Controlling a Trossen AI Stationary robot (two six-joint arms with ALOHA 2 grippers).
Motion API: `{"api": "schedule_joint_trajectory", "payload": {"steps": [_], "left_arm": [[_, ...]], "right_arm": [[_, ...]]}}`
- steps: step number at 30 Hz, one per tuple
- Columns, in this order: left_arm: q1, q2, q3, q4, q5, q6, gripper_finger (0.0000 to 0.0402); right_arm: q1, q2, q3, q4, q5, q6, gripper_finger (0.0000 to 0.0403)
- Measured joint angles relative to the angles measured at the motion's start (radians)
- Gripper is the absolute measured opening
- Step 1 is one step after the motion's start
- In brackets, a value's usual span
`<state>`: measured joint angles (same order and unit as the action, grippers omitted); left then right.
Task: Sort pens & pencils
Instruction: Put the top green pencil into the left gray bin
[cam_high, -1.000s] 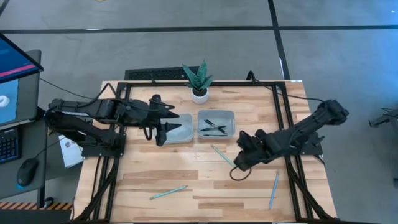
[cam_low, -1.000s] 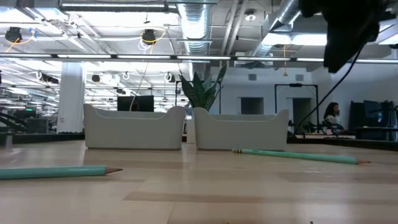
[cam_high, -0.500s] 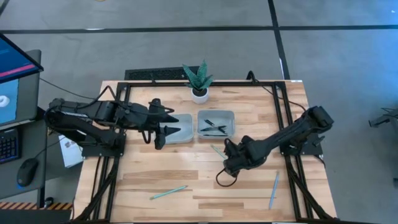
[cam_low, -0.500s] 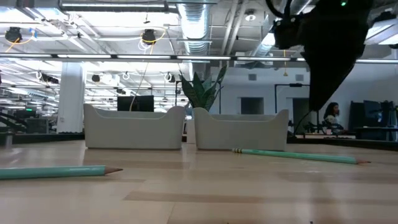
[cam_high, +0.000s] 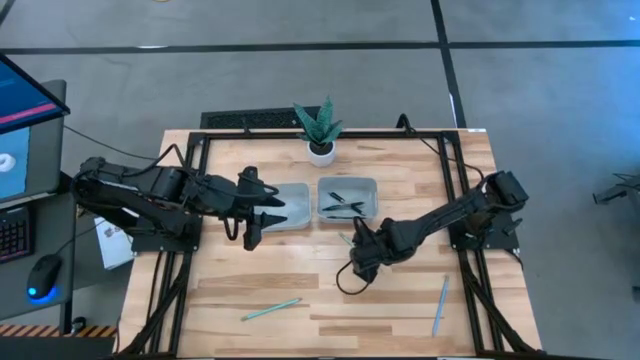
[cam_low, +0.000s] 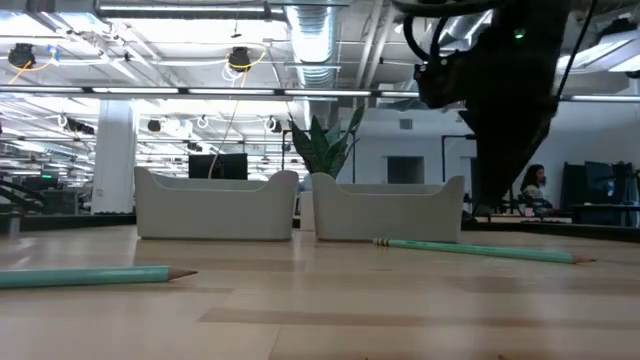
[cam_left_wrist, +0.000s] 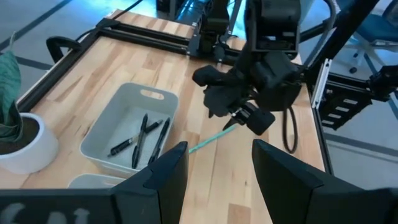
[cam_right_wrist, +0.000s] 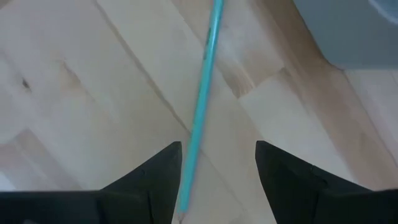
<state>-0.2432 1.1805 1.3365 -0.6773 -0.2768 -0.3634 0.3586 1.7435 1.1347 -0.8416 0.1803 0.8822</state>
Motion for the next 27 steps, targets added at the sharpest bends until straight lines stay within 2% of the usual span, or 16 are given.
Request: {"api": "schedule_joint_trajectory", "payload": {"steps": [13,21,27], "left_arm": [[0.000,0.000,0.000,-0.005,0.000,0.000,0.0169],[0.000,0.000,0.000,-0.019,0.000,0.002,0.0169],[0.000,0.000,0.000,-0.032,-0.003,0.002,0.0169]], "right_arm": [[-0.028,0.006,0.000,0.046,-0.061,0.000,0.0227],[-0.017,0.125,-0.002,0.074,-0.105,0.007,0.0228],[-0.013,0.166,0.004,0.099,-0.125,0.007,0.0226]]}}
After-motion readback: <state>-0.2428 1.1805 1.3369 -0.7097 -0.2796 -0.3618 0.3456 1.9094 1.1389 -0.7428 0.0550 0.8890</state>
